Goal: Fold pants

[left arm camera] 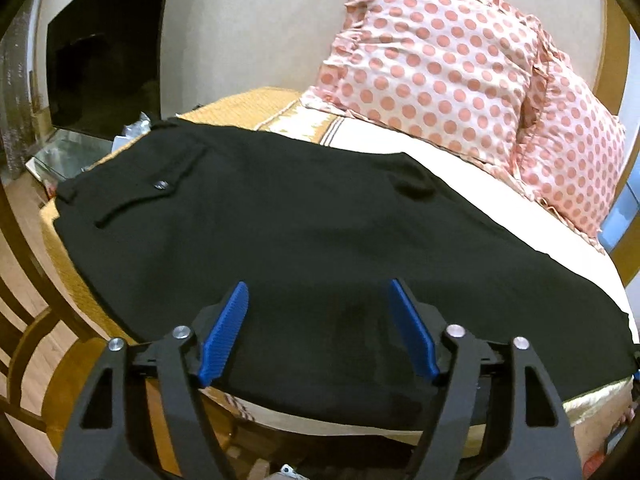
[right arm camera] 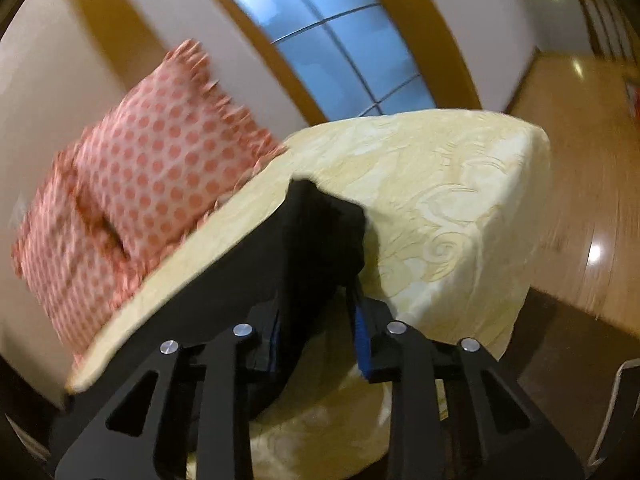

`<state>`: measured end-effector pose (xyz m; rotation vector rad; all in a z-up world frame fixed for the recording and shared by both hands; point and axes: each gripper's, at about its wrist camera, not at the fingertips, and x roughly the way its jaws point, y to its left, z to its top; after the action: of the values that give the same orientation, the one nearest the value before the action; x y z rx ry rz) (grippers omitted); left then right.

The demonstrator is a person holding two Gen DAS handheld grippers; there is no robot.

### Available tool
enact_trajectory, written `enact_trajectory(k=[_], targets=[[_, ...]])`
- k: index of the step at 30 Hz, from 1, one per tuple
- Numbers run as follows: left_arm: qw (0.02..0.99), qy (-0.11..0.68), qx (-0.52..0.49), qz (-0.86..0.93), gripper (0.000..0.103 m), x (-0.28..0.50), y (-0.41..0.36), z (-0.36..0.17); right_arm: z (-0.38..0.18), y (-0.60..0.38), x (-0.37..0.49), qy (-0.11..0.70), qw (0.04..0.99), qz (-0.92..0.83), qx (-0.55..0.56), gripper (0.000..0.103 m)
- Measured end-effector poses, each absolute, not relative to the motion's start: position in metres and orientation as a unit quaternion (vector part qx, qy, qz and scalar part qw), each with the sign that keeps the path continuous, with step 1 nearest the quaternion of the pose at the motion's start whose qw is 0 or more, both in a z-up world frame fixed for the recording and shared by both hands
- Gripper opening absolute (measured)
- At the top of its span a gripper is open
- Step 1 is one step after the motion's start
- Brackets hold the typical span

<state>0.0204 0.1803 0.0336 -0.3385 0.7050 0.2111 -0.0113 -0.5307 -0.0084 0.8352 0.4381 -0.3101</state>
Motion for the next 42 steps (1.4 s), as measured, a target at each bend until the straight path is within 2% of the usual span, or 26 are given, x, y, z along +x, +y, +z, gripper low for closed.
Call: enact_trajectory(k=[2,4,8,12,17,20,22,25,31,35,38,39,41,42], targets=[[0.918,0.344,-0.169,0.099,0.08,0.018,0.181,0.028,-0.01,-0.532,-0.009,0.206,0.875,-0.15,0.411,0.027],[0.918,0.344,-0.17,0.096,0.081,0.017,0.182,0.024,-0.009,-0.528,-0.004,0.213,0.876,-0.138,0.41,0.008],[0.924,0.337,-0.163,0.083,0.089,0.015,0.179,0.021,0.023,-0.506,0.001,0.191,0.897,-0.115,0.381,0.008],[0.929,0.327,-0.158,0.075,0.096,0.016,0.175,0.018,0.087,-0.443,0.031,0.166,0.931,-0.014,0.324,0.008],[0.932,0.322,-0.146,0.08,0.1,0.017,0.17,0.016,0.135,-0.285,0.072,0.19,0.935,0.206,0.219,0.008],[0.932,0.319,-0.151,0.079,0.101,0.018,0.17,0.016,0.116,-0.189,0.083,0.258,0.905,0.305,0.143,0.007],[0.933,0.315,-0.155,0.079,0.101,0.017,0.171,0.016,0.081,-0.127,0.086,0.323,0.883,0.333,0.069,0.007],[0.935,0.31,-0.159,0.073,0.101,0.016,0.173,0.015,0.052,-0.102,0.091,0.377,0.857,0.343,0.074,0.007],[0.938,0.301,-0.16,0.07,0.101,0.014,0.172,0.014,0.084,-0.099,0.093,0.319,0.885,0.323,0.104,0.007],[0.938,0.292,-0.175,0.062,0.101,0.011,0.176,0.015,0.065,-0.058,0.084,0.349,0.872,0.343,0.024,0.007],[0.935,0.275,-0.22,0.051,0.1,0.001,0.191,0.024,0.059,-0.04,0.075,0.339,0.876,0.34,-0.037,0.008],[0.935,0.264,-0.229,0.057,0.1,-0.003,0.198,0.028,0.058,-0.036,0.069,0.333,0.878,0.338,-0.065,0.012],[0.936,0.244,-0.24,0.083,0.1,-0.014,0.213,0.036,0.059,-0.03,0.05,0.314,0.869,0.364,-0.114,0.038],[0.936,0.234,-0.243,0.103,0.1,-0.021,0.224,0.039,0.062,-0.03,0.041,0.305,0.861,0.391,-0.113,0.062]])
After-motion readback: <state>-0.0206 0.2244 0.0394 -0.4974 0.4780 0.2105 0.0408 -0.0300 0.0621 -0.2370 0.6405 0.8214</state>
